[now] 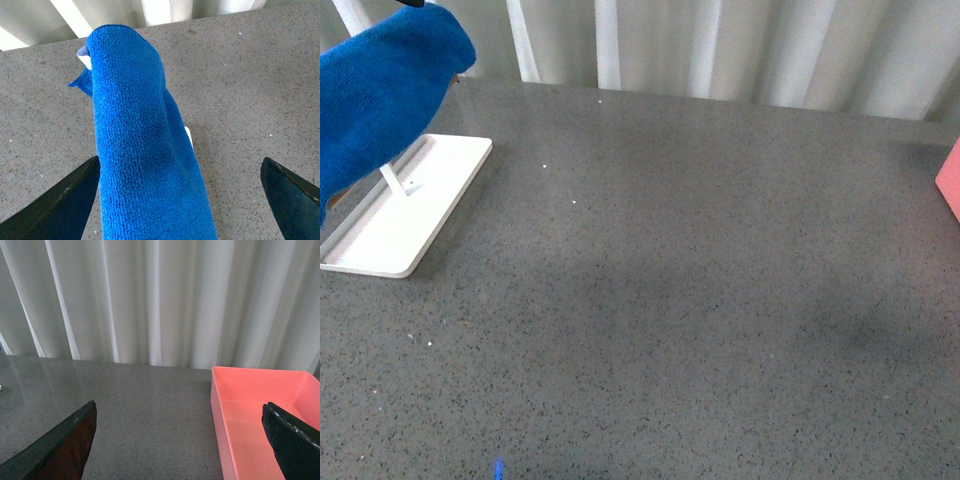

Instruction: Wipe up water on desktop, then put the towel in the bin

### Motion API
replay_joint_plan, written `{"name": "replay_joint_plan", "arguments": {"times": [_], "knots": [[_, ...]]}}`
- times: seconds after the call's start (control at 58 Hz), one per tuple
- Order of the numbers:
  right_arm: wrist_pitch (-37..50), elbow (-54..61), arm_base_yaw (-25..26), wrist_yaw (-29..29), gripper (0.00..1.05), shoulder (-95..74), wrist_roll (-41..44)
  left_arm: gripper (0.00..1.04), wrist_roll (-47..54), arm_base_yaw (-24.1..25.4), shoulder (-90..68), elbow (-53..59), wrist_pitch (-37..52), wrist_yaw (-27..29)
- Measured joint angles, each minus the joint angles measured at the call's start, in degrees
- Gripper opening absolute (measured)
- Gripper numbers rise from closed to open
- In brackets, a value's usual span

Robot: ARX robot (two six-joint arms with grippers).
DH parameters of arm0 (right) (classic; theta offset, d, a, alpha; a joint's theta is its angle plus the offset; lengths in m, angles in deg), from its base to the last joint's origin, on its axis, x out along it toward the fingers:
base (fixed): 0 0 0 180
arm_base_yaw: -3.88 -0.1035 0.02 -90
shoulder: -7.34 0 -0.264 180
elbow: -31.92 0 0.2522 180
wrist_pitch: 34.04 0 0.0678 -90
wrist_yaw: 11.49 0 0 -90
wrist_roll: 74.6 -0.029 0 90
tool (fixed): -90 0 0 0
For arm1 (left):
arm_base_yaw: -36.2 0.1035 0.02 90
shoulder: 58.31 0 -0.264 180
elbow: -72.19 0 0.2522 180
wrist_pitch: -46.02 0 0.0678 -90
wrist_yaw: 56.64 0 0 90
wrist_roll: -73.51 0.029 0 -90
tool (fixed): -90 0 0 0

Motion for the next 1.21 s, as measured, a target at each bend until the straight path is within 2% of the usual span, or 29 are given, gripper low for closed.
{"name": "replay_joint_plan", "arguments": {"times": [0.259,0.863,1.208], "knots": [[0.0,0.0,0.0,0.0,0.98,0.0,0.0,0.98,0.11,0.0,-4.5,-4.48,0.94,0.07],[0.0,0.0,0.0,0.0,0.98,0.0,0.0,0.98,2.97,1.55,-8.22,-2.78,4.31,1.46],[0.0,0.0,0.0,0.0,0.98,0.0,0.0,0.45,3.93,2.01,-8.37,-0.48,6.34,2.03]]}}
